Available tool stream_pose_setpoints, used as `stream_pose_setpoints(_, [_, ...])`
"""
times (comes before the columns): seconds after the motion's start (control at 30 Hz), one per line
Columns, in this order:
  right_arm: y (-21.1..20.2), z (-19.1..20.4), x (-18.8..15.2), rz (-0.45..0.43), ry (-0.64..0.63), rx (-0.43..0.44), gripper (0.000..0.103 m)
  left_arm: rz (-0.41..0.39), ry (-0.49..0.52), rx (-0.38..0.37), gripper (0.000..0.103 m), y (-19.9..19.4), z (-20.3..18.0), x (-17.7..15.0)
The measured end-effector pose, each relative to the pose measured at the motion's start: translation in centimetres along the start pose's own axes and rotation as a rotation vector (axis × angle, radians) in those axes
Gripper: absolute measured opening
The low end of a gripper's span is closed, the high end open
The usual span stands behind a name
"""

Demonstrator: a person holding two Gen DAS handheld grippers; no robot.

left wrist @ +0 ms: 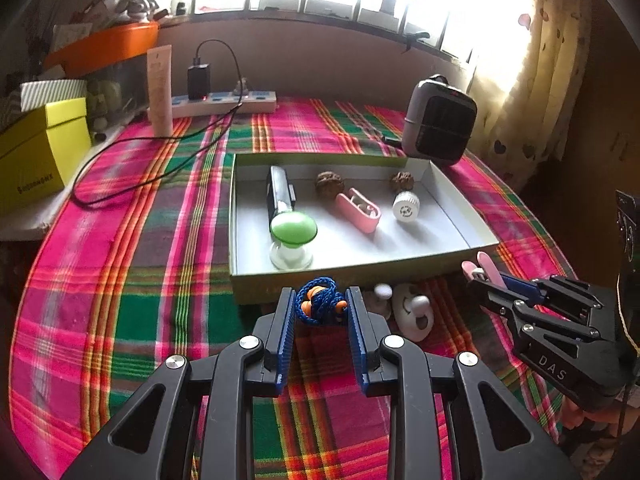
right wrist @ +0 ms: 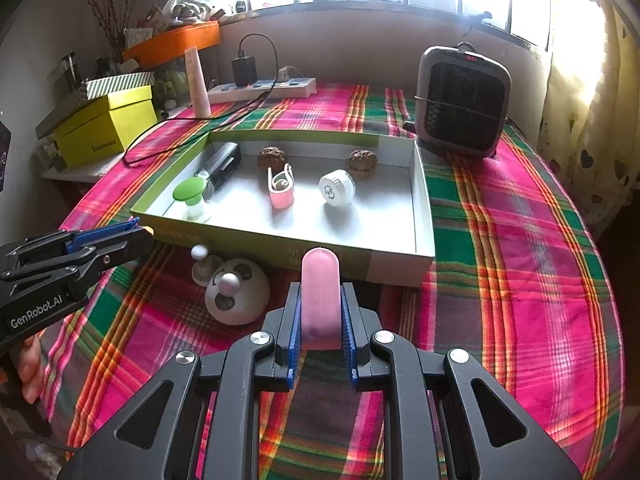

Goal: Organize objects
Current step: 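Lift the blue rope toy and pink block and carry both over the box lid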

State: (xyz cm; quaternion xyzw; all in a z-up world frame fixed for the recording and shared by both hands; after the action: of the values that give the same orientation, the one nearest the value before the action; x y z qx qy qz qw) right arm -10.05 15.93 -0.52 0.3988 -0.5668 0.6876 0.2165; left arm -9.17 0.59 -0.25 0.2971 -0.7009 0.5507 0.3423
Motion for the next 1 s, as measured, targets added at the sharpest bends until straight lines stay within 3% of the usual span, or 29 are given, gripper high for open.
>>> stream_pose_setpoints(1.0, [3.0, -2.3, 4.3, -0.017, -0.01, -0.023, 0.019, -0.009, 0.014, -0.04, 0.023, 3.6, -1.4, 3.7])
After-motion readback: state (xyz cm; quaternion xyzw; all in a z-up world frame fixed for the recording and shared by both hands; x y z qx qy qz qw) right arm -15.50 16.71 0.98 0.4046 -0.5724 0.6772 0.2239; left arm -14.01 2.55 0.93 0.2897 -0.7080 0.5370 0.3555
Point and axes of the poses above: each gripper's, at about its wrist camera, not at the fingertips, and y roughly the way its jaws point, z to its left, x to its top, the point moved 7 cm from there along y, roughly the way its jaws point, and after that the axes turned 10 degrees about -z, right-handed, at the moved point
